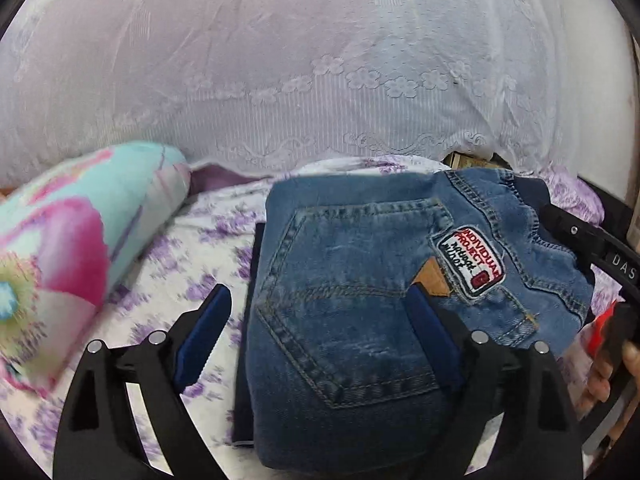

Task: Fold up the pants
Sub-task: 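Lower the jeans onto the grey garment and open the right tool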

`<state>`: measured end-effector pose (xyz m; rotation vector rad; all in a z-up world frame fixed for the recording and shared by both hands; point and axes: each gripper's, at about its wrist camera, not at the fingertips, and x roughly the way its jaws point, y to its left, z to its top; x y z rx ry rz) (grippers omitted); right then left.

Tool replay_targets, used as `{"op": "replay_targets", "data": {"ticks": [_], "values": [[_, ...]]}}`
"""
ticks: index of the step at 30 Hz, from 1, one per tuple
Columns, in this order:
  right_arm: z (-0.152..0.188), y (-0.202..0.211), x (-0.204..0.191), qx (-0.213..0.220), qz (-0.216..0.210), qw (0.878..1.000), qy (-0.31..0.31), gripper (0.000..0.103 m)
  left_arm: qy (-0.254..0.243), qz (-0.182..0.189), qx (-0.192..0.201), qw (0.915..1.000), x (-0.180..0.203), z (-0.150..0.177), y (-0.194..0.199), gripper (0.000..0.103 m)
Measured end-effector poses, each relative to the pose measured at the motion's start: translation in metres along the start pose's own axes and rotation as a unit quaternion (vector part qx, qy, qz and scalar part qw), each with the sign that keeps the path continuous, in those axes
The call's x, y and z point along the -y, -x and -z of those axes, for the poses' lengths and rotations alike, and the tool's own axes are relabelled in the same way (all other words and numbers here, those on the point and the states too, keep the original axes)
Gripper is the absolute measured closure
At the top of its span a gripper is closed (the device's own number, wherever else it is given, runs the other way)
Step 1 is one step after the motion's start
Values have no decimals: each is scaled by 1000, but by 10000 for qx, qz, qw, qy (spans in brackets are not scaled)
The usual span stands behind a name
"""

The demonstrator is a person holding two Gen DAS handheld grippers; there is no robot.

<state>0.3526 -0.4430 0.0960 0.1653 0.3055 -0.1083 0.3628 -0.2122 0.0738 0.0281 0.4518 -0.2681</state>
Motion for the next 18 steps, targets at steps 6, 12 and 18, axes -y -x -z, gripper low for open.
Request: {"op": "replay_targets", "data": {"ticks": [6, 12, 18], "values": [[1, 6, 1, 84, 42, 9999, 46, 14, -349, -250, 343, 9985, 14, 6, 13, 16], [5, 29, -6, 230, 173, 9993, 220, 11, -409, -310, 520, 9973, 15, 15, 32, 14], [21, 56, -17, 402, 301, 9977, 457, 4, -509, -47, 622, 9968, 24, 26, 63, 5]]}}
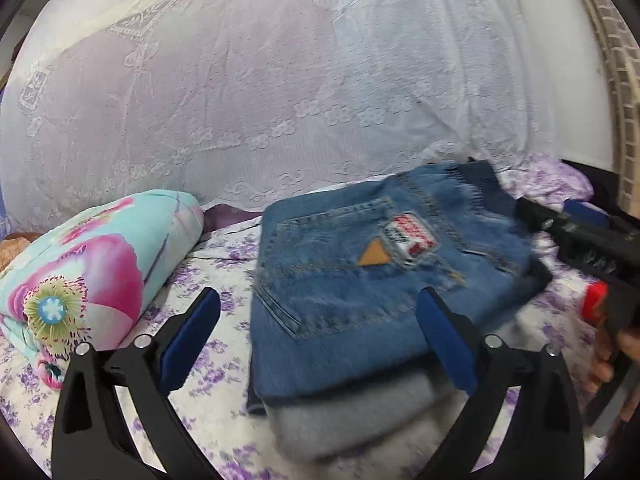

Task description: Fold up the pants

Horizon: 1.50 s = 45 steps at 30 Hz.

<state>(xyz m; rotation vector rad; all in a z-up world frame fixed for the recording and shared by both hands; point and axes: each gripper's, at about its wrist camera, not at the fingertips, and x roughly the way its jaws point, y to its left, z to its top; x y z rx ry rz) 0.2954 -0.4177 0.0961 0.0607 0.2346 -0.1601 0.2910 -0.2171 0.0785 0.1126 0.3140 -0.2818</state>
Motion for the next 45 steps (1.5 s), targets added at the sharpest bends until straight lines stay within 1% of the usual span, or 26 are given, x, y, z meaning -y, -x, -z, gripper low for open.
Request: {"op": "replay_targets", "data": {"ticks": [3, 5, 7, 12, 17, 22, 25, 29, 30, 32, 34, 35, 37, 41, 45], "values": [[7, 11, 4, -73, -44, 9997, -240, 4, -16, -19, 43, 10000, 5, 5, 19, 5], [13, 16, 4, -212, -59, 9993, -292, 4, -29, -4, 53, 10000, 8, 8, 31, 5], [20, 21, 0, -373, -96, 9990, -230, 4, -79, -48, 67, 9999, 12, 13, 44, 5], [40, 44, -15, -604, -230, 9979, -40, 4, -118, -177, 62, 9998, 17, 25, 78, 5], [62, 84, -36, -664, -358, 9968, 262, 4, 40, -322, 64, 9995, 7, 37, 112, 5], [75, 116, -50, -637, -358, 9958, 555, 4, 136, -439, 18, 9989, 0, 49, 141, 5], [79, 136, -52, -520, -295, 9963, 622, 4, 140, -632, -168, 9978, -3, 62, 155, 5], [83, 162, -44, -390, -243, 9978, 469, 4, 219, -523, -373, 9977, -7, 74, 168, 4], [85, 171, -41, -378, -279, 9981, 409, 4, 246, -544, -410, 9974, -7, 76, 171, 4], [90, 183, -39, -392, -343, 9979, 391, 4, 250, -635, -346, 9971, -7, 78, 178, 4], [92, 189, -41, -392, -381, 9975, 451, 4, 267, -538, -276, 9978, -7, 79, 183, 4], [92, 191, -42, -377, -404, 9972, 496, 4, 307, -493, -244, 9980, -8, 79, 184, 4], [92, 192, -47, -384, -437, 9964, 618, 4, 328, -553, -235, 9977, -7, 77, 184, 4], [94, 186, -53, -556, -521, 9943, 746, 4, 130, -685, -236, 9973, -2, 77, 182, 4], [94, 185, -51, -585, -521, 9945, 689, 4, 8, -655, -220, 9976, 3, 77, 184, 4]]}}
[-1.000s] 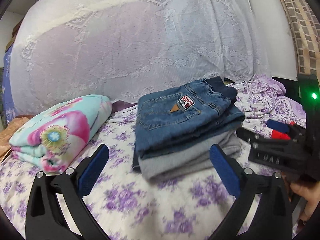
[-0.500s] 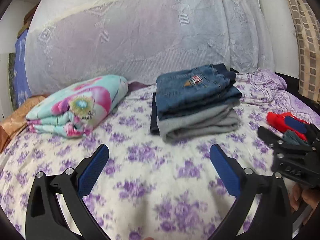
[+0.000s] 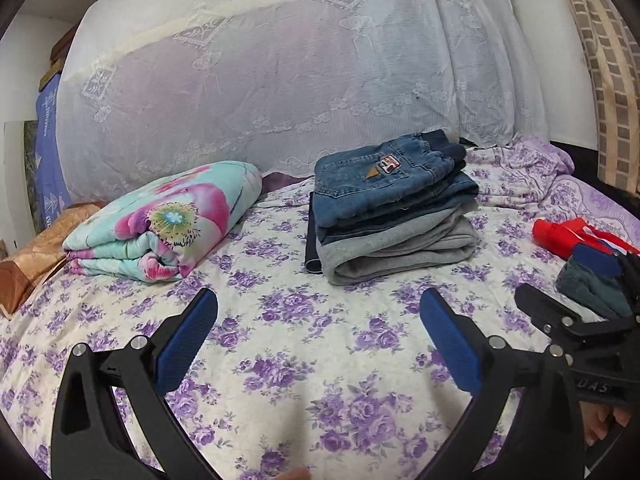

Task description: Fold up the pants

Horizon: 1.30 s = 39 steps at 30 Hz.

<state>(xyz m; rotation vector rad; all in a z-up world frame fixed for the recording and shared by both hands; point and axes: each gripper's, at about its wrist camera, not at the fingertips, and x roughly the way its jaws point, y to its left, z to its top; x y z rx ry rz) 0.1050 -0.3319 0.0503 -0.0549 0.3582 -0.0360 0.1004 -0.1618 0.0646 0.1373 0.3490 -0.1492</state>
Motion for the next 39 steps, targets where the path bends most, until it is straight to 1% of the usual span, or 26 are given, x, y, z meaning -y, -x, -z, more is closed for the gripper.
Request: {"op": "replay_targets", "data": {"ticks": [7, 19, 23, 27, 32, 39], "values": [[-1, 4, 1, 135, 49, 9999, -36, 4, -122, 62, 88, 9999, 8, 0, 7, 4], [-1, 3, 2, 132, 94, 9999, -52, 4, -139, 219, 6, 9997, 14, 1, 9, 4], [-1, 4, 4, 172, 121, 9997, -110, 4, -180, 191, -1, 9997, 16, 2, 9, 4], [-1, 5, 6, 210, 199, 9994, -175, 4, -70, 336, -15, 9994, 14, 2, 10, 4], [-2, 9, 8, 329, 273, 9988, -255, 4, -42, 295, -21, 9996, 12, 2, 9, 4], [-2, 7, 8, 279, 265, 9990, -235, 4, -125, 280, 8, 9995, 15, 3, 10, 4]]}}
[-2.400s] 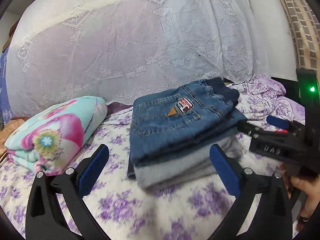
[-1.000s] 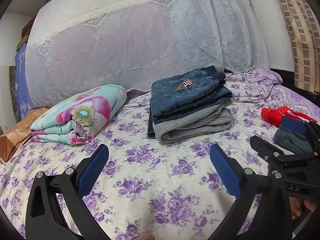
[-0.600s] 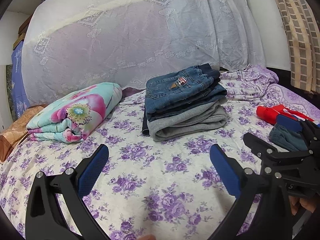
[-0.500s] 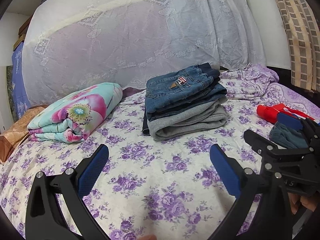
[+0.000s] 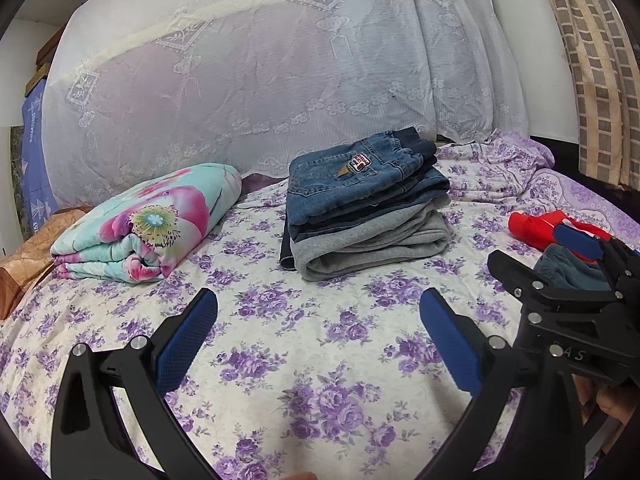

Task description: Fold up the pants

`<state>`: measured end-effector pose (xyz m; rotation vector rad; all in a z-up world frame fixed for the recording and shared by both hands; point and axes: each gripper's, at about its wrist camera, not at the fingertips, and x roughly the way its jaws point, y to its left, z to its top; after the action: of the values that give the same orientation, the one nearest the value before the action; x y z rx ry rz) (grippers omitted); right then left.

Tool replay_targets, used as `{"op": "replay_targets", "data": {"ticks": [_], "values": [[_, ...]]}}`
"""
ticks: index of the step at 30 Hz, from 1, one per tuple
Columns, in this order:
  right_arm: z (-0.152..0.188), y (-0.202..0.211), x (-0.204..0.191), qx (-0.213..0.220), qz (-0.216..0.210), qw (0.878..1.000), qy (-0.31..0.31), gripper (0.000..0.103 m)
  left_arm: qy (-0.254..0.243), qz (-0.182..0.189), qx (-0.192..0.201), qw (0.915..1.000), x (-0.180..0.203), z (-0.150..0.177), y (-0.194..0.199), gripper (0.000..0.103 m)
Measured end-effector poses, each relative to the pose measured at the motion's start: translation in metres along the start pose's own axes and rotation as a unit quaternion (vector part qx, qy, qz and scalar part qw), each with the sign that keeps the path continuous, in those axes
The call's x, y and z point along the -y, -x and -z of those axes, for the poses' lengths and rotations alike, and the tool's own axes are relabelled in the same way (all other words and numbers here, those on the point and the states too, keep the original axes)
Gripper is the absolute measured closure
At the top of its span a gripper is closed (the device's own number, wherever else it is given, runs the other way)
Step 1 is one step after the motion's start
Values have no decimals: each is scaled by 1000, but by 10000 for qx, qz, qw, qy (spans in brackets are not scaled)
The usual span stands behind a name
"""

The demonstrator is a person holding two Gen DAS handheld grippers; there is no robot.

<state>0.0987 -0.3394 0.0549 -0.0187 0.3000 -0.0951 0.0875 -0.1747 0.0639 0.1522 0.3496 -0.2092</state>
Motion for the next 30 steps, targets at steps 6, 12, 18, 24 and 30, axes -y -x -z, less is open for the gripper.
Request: {"op": "replay_targets", "data": {"ticks": [6, 12, 18, 24, 30], "values": [[0, -3, -1, -41, -17, 10000, 13, 4, -28, -2, 10, 10000, 2, 1, 1, 4], [1, -4, -1, -58, -21, 10000, 11, 4, -16, 11, 5, 10000, 1, 1, 1, 4], [2, -6, -2, -96, -26, 10000, 6, 4, -41, 21, 17, 10000, 2, 1, 2, 4], [2, -6, -2, -112, -29, 9999, -8, 4, -54, 14, 19, 10000, 3, 1, 3, 4], [2, -7, -1, -113, -35, 9999, -9, 4, -61, 20, 15, 10000, 3, 1, 3, 4]]}}
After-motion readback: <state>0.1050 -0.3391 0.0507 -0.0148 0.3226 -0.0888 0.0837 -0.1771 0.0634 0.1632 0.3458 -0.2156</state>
